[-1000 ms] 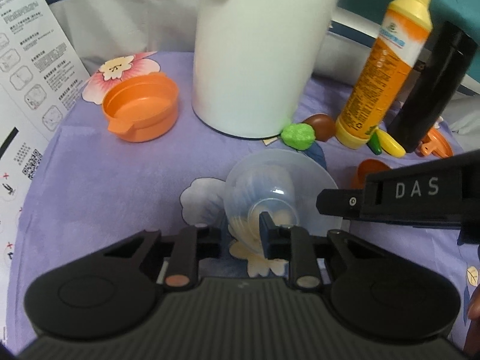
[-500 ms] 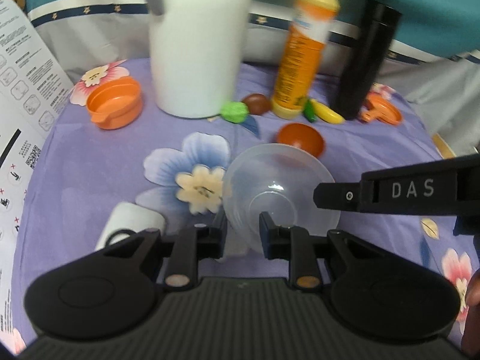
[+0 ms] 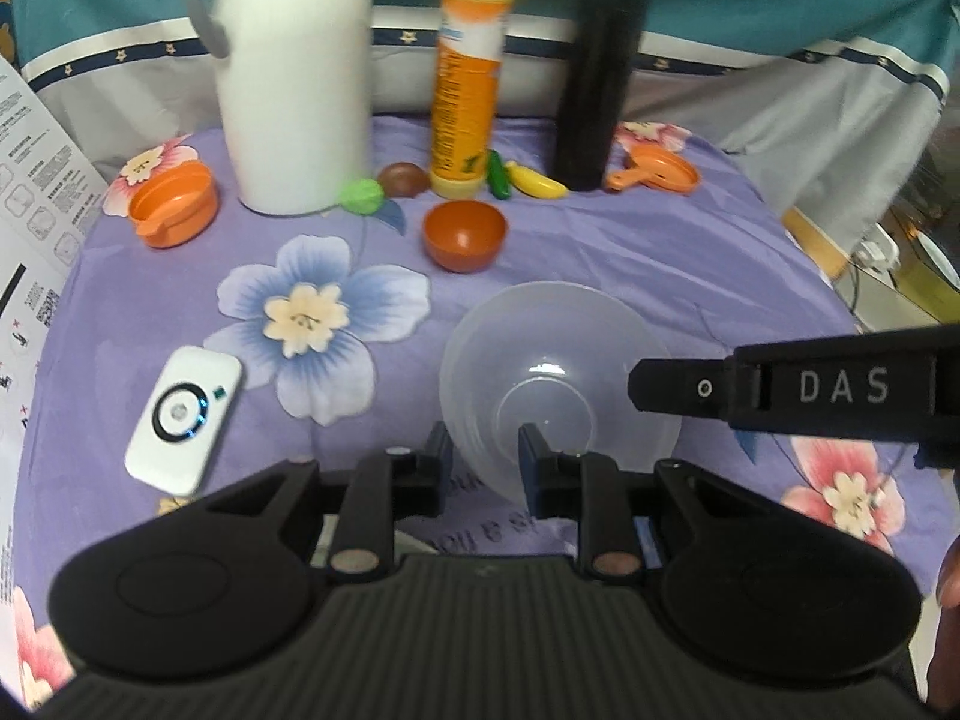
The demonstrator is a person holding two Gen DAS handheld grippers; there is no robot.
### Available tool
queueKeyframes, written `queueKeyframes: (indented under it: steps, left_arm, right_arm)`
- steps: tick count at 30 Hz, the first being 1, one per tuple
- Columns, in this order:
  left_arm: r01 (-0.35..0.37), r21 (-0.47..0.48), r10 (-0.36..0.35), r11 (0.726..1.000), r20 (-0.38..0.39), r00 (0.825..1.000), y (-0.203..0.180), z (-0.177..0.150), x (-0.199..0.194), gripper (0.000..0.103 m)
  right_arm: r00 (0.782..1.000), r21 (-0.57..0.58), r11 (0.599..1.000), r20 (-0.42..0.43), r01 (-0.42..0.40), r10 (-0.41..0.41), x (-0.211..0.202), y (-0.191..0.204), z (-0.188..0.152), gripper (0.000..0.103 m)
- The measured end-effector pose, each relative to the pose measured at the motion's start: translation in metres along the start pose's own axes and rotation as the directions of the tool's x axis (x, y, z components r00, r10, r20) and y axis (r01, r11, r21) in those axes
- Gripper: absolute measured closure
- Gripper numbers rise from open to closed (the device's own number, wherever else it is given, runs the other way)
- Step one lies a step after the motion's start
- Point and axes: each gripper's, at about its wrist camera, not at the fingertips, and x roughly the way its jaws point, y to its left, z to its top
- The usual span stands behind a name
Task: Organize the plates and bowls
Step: 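Carry the clear bowl with both grippers and lower it into the blue bowl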
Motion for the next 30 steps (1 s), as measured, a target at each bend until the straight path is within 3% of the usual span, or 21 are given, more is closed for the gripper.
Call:
queueKeyframes:
  steps: [13, 30]
  left_arm:
    - [0.029, 0.063, -0.025, 0.998, -0.058, 0.998, -0.042, -0.034, -0.016, 0.081]
    - [0.027, 0.118, -0.012, 0.993, -0.126, 0.992, -0.065, -0.057, -0.009, 0.081]
  right_arm:
    - [1.000, 0.031, 1.000, 0.014, -0.001, 0.000, -0.047, -0.039, -0.044, 0.090]
    - [0.998, 0.102, 0.995, -0.054, -0.017, 0.023, -0.054, -0.076, -0.080, 0.088]
